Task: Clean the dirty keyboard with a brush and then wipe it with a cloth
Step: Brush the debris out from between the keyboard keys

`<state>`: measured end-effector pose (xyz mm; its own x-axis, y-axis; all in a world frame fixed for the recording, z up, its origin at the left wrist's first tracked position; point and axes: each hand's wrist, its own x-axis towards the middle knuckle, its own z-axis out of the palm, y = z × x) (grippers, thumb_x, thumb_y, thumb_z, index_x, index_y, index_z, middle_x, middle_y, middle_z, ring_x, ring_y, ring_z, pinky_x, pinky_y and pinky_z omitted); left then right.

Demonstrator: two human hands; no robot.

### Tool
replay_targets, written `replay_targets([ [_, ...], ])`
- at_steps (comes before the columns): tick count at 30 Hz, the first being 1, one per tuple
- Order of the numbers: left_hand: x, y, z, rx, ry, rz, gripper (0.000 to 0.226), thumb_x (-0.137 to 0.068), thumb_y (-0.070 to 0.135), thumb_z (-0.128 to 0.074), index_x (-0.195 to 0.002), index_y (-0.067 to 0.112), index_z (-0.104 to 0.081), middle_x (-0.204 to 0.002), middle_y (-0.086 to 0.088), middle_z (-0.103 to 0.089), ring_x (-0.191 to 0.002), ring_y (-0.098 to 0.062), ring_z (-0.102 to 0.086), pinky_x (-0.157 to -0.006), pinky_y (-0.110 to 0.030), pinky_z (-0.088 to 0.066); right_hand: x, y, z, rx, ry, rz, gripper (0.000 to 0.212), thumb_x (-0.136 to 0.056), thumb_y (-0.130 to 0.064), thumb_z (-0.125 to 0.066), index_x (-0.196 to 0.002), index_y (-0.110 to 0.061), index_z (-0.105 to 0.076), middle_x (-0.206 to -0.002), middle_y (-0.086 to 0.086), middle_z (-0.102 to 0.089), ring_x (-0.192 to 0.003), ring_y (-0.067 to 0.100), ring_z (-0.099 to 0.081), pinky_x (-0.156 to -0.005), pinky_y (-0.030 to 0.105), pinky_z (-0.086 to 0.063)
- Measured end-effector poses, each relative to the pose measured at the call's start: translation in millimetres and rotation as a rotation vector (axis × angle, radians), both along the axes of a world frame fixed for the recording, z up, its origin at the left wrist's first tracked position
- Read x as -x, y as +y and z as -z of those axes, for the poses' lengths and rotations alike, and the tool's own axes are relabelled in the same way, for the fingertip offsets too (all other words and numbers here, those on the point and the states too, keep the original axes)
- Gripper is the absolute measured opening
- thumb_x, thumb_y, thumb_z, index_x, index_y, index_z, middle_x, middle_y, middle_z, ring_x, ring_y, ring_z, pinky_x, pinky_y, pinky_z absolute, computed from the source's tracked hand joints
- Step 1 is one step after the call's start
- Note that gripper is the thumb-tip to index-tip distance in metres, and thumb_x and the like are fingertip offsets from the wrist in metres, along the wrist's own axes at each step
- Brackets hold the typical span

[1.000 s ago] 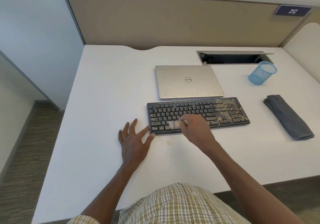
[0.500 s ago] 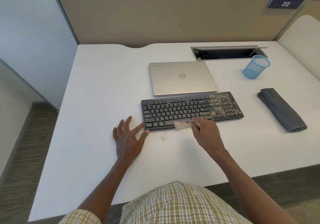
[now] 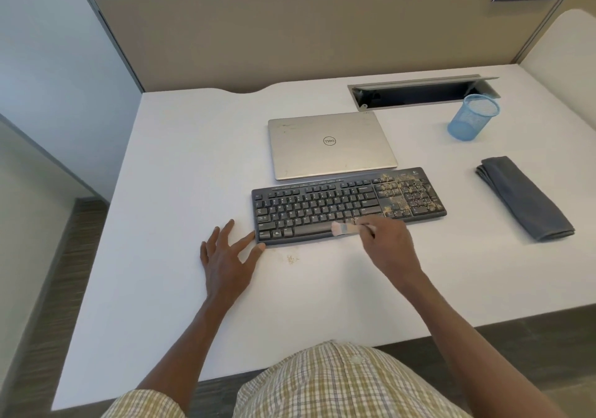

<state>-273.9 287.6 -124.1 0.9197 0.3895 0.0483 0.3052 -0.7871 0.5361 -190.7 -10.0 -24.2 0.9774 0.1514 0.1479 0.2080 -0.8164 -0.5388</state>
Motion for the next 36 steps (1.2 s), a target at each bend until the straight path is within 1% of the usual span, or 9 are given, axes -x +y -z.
replay_targets([
  [3,-2,-1,-1,-0.005,0.004,-0.004,0.053,-0.089,0.068,-0.047,-0.128,0.040,-0.068,-0.161,-0.001,-0.037,-0.152,-0.026,-0.021,-0.123,-0.051,-0.013,-3,-14,-5,0.033,-0.037,0.045,0.018,-0.089,-0.010,-0.055,-0.079,-0.009,-0.070,-0.066,0.005,-0.067,-0.059,0.025,-0.060,-0.056,0.033,-0.049],
  [9,-3,-11,-2,-0.008,0.039,-0.035,0.058,-0.091,0.064,-0.044,-0.141,0.038,-0.058,-0.164,-0.002,-0.032,-0.155,-0.026,-0.014,-0.125,-0.052,-0.006,-9,19,-11,-0.048,-0.007,-0.143,0.021,-0.091,-0.012,-0.053,-0.075,-0.012,-0.067,-0.057,-0.001,-0.060,-0.051,0.015,-0.053,-0.047,0.033,-0.044],
  [12,-3,-12,0,-0.048,0.056,-0.037,0.060,-0.092,0.068,-0.041,-0.143,0.040,-0.056,-0.164,-0.001,-0.030,-0.155,-0.025,-0.013,-0.125,-0.051,-0.006,-20,13,-9,-0.030,0.070,-0.067,0.022,-0.090,-0.012,-0.053,-0.077,-0.013,-0.071,-0.062,-0.001,-0.066,-0.053,0.014,-0.057,-0.049,0.027,-0.046],
  [15,-3,-13,1,-0.066,0.042,-0.060,0.059,-0.092,0.068,-0.041,-0.141,0.040,-0.058,-0.163,-0.001,-0.033,-0.154,-0.024,-0.015,-0.125,-0.050,-0.007,-34,-9,-15,0.055,0.097,0.035,0.023,-0.090,-0.012,-0.053,-0.078,-0.009,-0.072,-0.068,0.004,-0.070,-0.061,0.021,-0.063,-0.055,0.031,-0.052],
  [21,-3,-16,-2,-0.081,0.025,-0.076,0.064,-0.088,0.073,-0.039,-0.139,0.040,-0.060,-0.161,0.000,-0.036,-0.154,-0.024,-0.019,-0.124,-0.052,-0.011,-56,-12,-33,0.069,0.049,0.019,0.025,-0.091,-0.015,-0.051,-0.075,-0.012,-0.071,-0.067,0.001,-0.069,-0.060,0.019,-0.062,-0.053,0.026,-0.046],
  [24,-4,-17,-3,-0.087,0.021,-0.077,0.065,-0.086,0.075,-0.043,-0.138,0.039,-0.060,-0.161,0.000,-0.036,-0.153,-0.025,-0.020,-0.124,-0.053,-0.013,-61,-1,-30,0.141,0.088,-0.026,0.025,-0.089,-0.017,-0.050,-0.074,-0.011,-0.069,-0.067,0.003,-0.069,-0.060,0.021,-0.063,-0.057,0.028,-0.052],
  [27,-4,-18,-4,-0.080,0.017,-0.079,0.062,-0.086,0.071,-0.050,-0.138,0.039,-0.062,-0.160,-0.001,-0.037,-0.152,-0.026,-0.021,-0.123,-0.054,-0.014,-57,1,-28,0.216,0.161,-0.059,0.026,-0.089,-0.017,-0.050,-0.072,-0.015,-0.069,-0.064,0.000,-0.067,-0.056,0.018,-0.058,-0.060,0.025,-0.049],
  [32,-4,-18,-3,-0.056,0.020,-0.083,0.054,-0.090,0.060,-0.066,-0.138,0.039,-0.061,-0.161,-0.001,-0.035,-0.153,-0.025,-0.018,-0.124,-0.053,-0.011,-61,2,-29,0.185,0.120,-0.014,0.025,-0.091,-0.017,-0.050,-0.075,-0.015,-0.068,-0.069,0.001,-0.068,-0.058,0.021,-0.058,-0.054,0.025,-0.040],
  [36,-4,-17,-1,-0.053,0.015,-0.078,0.052,-0.090,0.056,-0.069,-0.138,0.038,-0.061,-0.162,0.000,-0.035,-0.153,-0.025,-0.018,-0.124,-0.054,-0.010,-67,14,-37,0.322,0.184,-0.049,0.028,-0.090,-0.016,-0.052,-0.064,-0.013,-0.063,-0.062,0.000,-0.064,-0.050,0.014,-0.054,-0.044,0.022,-0.038],
])
